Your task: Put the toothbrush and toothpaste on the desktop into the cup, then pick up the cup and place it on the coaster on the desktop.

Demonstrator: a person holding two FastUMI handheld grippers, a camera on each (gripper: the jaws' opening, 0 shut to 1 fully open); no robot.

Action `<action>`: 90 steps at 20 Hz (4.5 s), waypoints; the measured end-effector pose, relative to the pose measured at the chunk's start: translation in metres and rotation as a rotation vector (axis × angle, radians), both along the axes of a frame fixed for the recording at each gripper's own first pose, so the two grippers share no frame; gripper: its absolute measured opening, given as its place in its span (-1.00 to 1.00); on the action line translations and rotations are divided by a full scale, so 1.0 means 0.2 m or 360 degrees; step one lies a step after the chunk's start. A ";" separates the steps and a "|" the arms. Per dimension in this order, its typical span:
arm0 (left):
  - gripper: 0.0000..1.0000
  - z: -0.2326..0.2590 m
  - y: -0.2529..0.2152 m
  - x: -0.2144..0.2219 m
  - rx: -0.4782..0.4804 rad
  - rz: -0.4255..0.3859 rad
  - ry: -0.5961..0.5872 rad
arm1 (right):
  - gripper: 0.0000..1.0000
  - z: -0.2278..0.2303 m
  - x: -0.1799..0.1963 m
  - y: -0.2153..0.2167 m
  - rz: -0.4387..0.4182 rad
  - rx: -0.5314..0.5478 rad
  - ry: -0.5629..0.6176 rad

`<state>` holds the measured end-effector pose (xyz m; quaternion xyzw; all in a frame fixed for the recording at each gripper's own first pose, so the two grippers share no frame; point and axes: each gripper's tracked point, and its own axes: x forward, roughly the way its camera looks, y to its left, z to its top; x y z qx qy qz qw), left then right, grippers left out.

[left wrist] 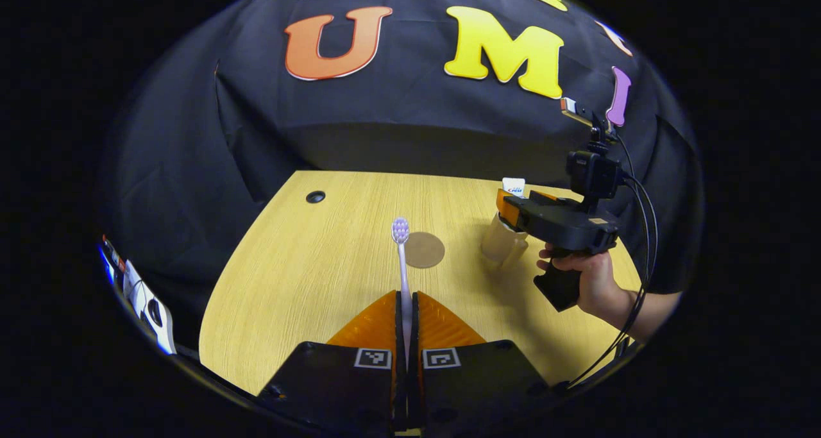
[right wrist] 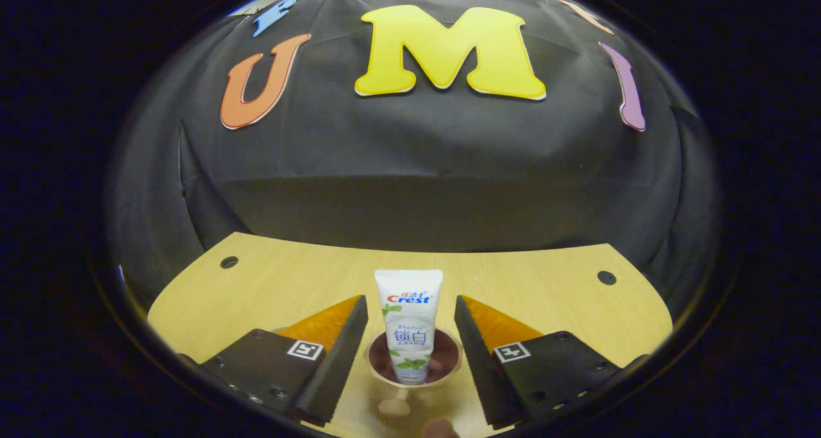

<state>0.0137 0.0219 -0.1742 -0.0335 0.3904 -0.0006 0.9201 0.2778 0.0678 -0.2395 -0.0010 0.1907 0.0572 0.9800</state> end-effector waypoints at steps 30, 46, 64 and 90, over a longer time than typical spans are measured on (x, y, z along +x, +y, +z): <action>-0.93 -0.14 -0.92 1.07 -0.0114 -0.0168 -0.0863 | 0.82 -0.08 -0.65 -1.01 -0.0182 -0.0086 0.0287; -0.91 -0.22 -0.95 1.13 -0.0102 -0.0175 -0.0973 | 0.82 -0.19 -0.67 -1.00 -0.0193 -0.0056 0.0388; 0.58 -0.26 -0.75 0.82 -0.0154 -0.0074 -0.0775 | 0.82 -0.15 -0.64 -0.76 -0.0081 -0.0068 0.0407; 0.74 0.07 0.48 0.28 0.0110 0.0334 -0.0648 | 0.85 -0.47 -0.30 -0.02 -0.0253 -0.0026 0.1452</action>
